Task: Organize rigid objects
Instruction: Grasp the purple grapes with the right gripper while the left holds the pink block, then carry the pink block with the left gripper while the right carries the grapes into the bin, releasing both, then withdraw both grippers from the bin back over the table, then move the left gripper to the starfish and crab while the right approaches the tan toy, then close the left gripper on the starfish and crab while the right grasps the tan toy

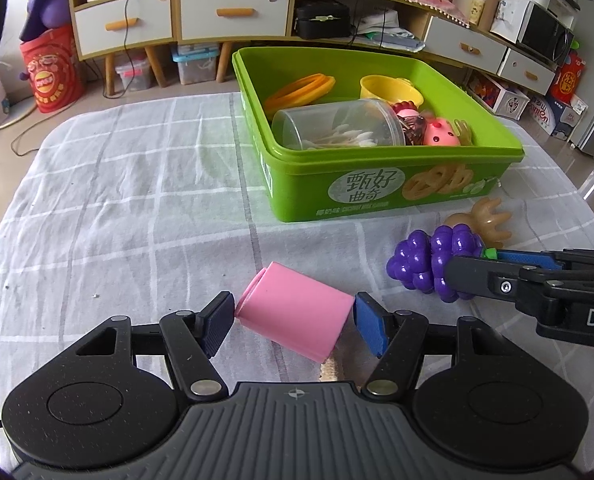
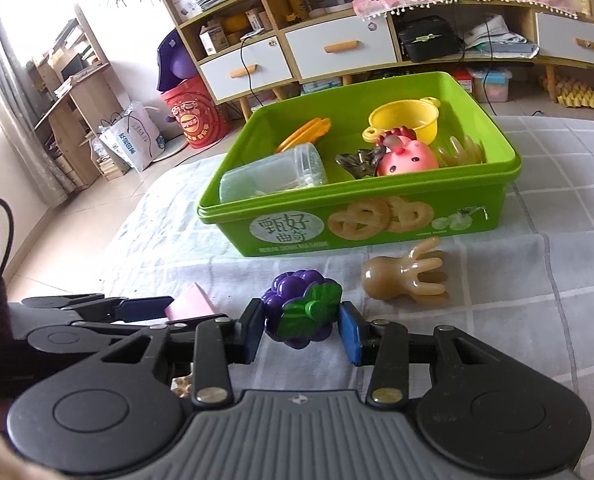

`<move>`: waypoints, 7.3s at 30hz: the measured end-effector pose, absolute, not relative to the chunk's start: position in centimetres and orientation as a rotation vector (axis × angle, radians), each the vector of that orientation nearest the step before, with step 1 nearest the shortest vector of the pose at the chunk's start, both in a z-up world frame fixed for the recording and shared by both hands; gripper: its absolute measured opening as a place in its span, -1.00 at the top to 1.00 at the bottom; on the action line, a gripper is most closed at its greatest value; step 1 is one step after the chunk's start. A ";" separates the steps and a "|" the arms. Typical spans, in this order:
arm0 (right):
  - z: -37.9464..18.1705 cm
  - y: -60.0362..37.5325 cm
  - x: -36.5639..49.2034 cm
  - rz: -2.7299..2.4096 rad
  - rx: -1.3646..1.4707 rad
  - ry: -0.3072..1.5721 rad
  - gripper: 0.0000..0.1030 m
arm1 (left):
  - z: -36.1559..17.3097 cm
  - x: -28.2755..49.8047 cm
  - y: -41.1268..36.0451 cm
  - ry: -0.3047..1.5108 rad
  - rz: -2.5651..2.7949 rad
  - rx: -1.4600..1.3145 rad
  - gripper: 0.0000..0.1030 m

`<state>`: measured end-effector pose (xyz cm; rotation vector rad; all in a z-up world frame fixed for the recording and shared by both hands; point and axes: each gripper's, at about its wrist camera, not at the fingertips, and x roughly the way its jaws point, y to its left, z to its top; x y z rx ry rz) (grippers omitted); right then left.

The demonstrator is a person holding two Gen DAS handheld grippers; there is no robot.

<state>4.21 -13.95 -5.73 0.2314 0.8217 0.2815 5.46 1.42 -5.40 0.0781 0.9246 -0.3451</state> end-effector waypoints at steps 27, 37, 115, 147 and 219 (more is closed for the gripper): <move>-1.2 -15.7 3.3 0.278 0.303 0.767 0.49 | -1.3 4.2 0.7 0.848 -0.399 -0.016 -0.34; 0.4 -20.0 4.2 0.208 0.441 0.703 0.49 | 0.5 4.6 -0.5 0.786 -0.417 -0.011 -0.34; 4.1 -23.3 2.6 0.027 0.350 0.654 -0.10 | 7.0 7.8 -4.9 0.753 -0.338 0.144 -0.95; 8.3 -15.6 -14.9 0.165 0.055 0.648 -0.28 | 7.1 -13.6 3.1 0.786 -0.305 0.044 -0.96; -9.7 -16.5 6.3 0.152 0.020 0.675 -0.29 | -7.0 -1.5 7.0 0.781 -0.360 -0.156 -0.04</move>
